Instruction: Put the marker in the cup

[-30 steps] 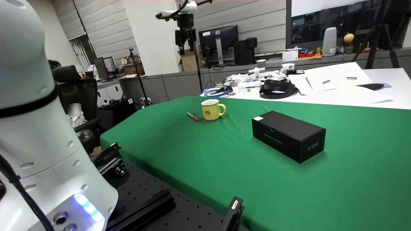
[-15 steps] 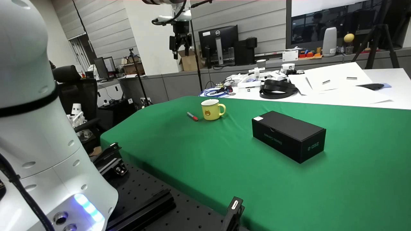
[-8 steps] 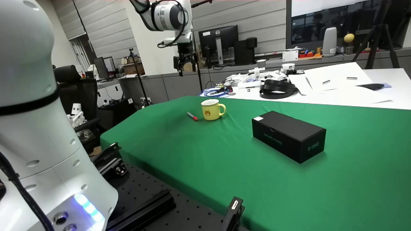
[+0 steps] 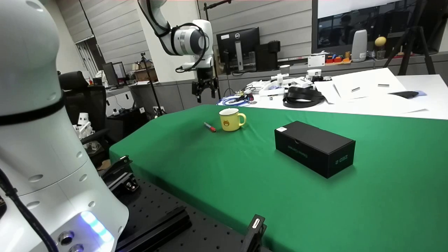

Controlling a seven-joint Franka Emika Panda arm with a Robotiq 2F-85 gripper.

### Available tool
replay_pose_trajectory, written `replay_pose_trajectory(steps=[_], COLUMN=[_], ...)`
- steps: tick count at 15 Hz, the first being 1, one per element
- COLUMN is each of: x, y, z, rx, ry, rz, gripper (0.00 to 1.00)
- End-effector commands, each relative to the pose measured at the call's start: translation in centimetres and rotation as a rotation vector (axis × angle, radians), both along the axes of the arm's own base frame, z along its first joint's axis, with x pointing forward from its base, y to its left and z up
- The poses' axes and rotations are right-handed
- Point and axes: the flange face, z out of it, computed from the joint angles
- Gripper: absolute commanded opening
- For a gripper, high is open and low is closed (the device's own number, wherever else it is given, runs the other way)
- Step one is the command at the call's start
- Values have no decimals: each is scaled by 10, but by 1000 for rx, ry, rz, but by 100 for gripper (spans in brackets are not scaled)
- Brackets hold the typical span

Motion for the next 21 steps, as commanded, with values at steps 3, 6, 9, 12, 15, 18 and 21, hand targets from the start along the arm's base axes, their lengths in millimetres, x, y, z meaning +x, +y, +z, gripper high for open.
replay_pose_trajectory(steps=[3, 6, 9, 12, 15, 18, 21], x=[-4, -13, -21, -29, -33, -34, -33], y=[0, 9, 24, 37, 42, 41, 37], z=[-37, -58, -75, -87, -95, -99, -102], rx=[-70, -111, -131, -142, -148, -152, -156], ry=[36, 48, 62, 71, 77, 83, 78], rz=[-86, -88, -77, -60, -55, -57, -75], gripper=[100, 100, 100, 100, 100, 100, 100])
